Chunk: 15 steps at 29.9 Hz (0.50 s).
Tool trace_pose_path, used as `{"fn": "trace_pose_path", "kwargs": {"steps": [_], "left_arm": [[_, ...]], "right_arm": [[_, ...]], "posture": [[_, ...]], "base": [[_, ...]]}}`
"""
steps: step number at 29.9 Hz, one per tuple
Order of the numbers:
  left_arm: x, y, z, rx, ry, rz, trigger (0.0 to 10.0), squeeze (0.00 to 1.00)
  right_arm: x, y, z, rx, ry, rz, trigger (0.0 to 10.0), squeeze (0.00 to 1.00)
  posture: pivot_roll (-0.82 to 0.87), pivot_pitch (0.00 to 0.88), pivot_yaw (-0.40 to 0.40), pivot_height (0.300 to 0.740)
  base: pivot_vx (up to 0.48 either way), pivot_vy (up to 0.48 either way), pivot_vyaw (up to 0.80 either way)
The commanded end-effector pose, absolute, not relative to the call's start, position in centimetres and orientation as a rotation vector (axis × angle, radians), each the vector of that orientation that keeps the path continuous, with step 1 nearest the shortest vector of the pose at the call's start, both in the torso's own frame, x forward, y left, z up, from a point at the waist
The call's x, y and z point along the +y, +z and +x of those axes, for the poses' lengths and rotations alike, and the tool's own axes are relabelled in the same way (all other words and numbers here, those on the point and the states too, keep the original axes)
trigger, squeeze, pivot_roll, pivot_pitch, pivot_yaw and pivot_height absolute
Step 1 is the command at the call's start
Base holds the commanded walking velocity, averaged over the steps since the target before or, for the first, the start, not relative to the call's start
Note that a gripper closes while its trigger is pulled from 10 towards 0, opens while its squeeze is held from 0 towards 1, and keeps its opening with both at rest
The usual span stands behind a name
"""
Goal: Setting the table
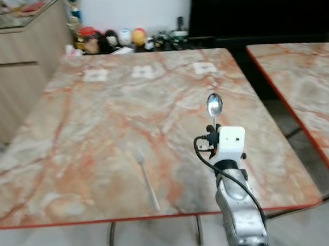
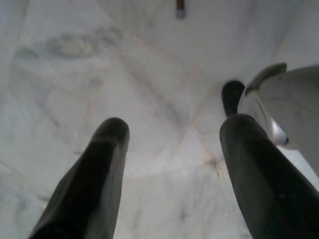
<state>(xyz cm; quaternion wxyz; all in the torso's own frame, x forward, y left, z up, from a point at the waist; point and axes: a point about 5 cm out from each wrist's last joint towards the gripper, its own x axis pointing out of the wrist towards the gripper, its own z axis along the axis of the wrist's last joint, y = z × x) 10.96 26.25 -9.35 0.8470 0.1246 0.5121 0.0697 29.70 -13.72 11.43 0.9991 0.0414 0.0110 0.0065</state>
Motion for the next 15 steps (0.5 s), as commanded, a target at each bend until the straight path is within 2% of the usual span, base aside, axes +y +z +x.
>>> {"fn": "trace_pose_path", "kwargs": {"steps": [1,6,15], "left_arm": [[26.2,-9.4,10.9,1.083,0.14,0.249,10.0,0.0],[26.3,-9.2,11.5,1.076,0.14,0.251,10.0,0.0],[25.1,-9.3,12.7,1.059,0.132,0.237,10.0,0.0]], "right_arm": [[-14.1,12.0,29.8,-0.011,0.005,0.068,10.0,0.0],[-14.1,12.2,29.9,-0.031,0.006,0.033,10.0,0.0],[-14.4,12.5,30.1,-0.045,-0.015,0.021,10.0,0.0]], "posture": [[-0.08,0.0,-0.019,0.74],[-0.08,0.0,-0.02,0.74],[-0.08,0.008,-0.016,0.74]], "base": [[0.0,-0.48,-0.76],[0.0,-0.48,0.0],[0.0,-0.48,0.0]]}}
